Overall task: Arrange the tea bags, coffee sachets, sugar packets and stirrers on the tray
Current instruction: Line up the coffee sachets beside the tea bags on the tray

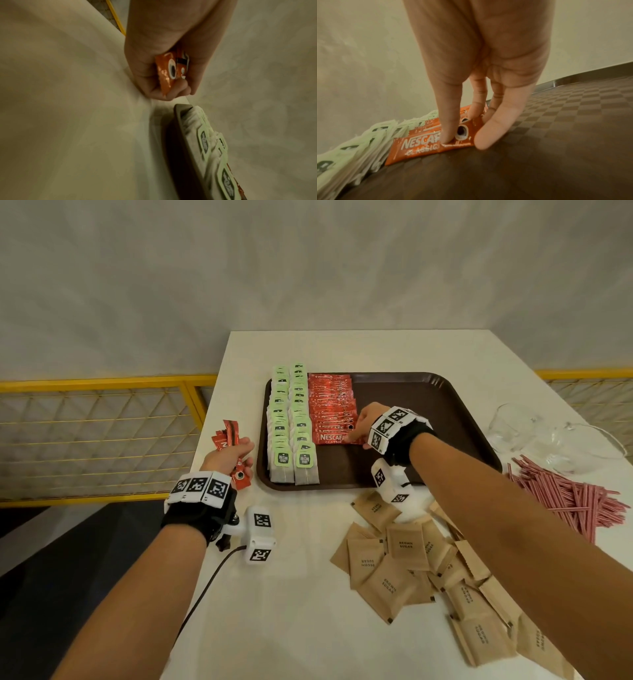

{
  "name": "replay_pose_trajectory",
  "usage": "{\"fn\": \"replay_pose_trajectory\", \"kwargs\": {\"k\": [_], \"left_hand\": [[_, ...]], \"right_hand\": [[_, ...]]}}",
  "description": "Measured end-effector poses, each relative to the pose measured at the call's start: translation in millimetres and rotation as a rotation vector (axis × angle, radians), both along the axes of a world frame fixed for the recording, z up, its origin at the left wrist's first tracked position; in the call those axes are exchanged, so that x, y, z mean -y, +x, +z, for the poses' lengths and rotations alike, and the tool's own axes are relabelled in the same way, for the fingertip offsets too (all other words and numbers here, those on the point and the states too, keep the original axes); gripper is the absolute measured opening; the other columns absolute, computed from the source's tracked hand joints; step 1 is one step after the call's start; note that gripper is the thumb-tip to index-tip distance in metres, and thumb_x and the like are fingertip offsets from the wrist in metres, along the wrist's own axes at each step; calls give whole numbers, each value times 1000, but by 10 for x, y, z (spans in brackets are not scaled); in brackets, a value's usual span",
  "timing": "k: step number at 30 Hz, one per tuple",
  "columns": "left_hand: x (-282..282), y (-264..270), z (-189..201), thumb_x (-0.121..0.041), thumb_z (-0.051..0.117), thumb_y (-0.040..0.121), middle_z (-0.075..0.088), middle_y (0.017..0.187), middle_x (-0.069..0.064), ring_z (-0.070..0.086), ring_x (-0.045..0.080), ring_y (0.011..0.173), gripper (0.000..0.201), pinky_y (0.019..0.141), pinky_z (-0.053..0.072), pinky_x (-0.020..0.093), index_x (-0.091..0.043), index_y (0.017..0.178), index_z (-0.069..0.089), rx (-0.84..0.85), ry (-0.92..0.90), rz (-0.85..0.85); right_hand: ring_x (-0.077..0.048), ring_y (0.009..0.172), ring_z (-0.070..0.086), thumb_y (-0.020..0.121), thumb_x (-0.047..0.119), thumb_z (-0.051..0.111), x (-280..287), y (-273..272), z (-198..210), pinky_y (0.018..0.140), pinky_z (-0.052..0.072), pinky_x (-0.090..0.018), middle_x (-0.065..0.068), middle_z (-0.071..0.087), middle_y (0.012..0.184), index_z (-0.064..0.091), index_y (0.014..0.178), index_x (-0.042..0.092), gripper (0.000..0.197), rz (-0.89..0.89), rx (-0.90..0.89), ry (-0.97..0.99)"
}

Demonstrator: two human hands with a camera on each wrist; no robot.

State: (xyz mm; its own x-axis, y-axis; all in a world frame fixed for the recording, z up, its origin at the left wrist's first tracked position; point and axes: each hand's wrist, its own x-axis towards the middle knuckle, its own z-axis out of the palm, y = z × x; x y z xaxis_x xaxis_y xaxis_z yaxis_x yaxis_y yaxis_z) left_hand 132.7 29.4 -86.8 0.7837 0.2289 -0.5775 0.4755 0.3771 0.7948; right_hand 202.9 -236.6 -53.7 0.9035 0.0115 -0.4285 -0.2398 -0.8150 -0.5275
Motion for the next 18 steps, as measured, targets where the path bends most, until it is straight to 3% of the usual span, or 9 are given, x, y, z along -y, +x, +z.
{"fn": "replay_pose_trajectory", "kwargs": {"k": [6, 10, 15, 18], "left_hand": [[-26, 21, -46, -9, 65, 84, 59, 59, 1, 55, 8, 42, 10, 37, 41, 16, -18, 84, 62, 5, 15, -31], [34, 0, 22, -13, 65, 86, 56, 64, 1, 50, 8, 37, 10, 35, 39, 15, -14, 80, 57, 31, -51, -6], [168, -45, 210, -39, 62, 87, 45, 62, -3, 43, 6, 37, 27, 37, 37, 14, -16, 80, 50, 110, -151, -5], [244, -91, 346, -53, 52, 87, 43, 58, -5, 40, 5, 36, 37, 36, 36, 13, -17, 80, 49, 147, -217, -71]], "right_hand": [[-30, 88, 68, 63, 29, 86, -56, -3, 61, 84, 55, -47, -13, 70, 91, 55, 71, 14, 35, 19, 11, -9], [-31, 88, 68, 59, 29, 87, -25, 29, 27, 84, 54, -48, -14, 70, 92, 47, 63, 17, 42, 35, 21, -28], [-32, 90, 67, 44, 40, 90, 32, 110, -61, 81, 55, -49, -14, 67, 98, 41, 69, 21, 57, 37, 8, -43], [-30, 92, 64, 50, 39, 89, 10, 19, 19, 83, 54, -47, -12, 63, 99, 45, 83, 17, 59, 13, 19, -52]]}}
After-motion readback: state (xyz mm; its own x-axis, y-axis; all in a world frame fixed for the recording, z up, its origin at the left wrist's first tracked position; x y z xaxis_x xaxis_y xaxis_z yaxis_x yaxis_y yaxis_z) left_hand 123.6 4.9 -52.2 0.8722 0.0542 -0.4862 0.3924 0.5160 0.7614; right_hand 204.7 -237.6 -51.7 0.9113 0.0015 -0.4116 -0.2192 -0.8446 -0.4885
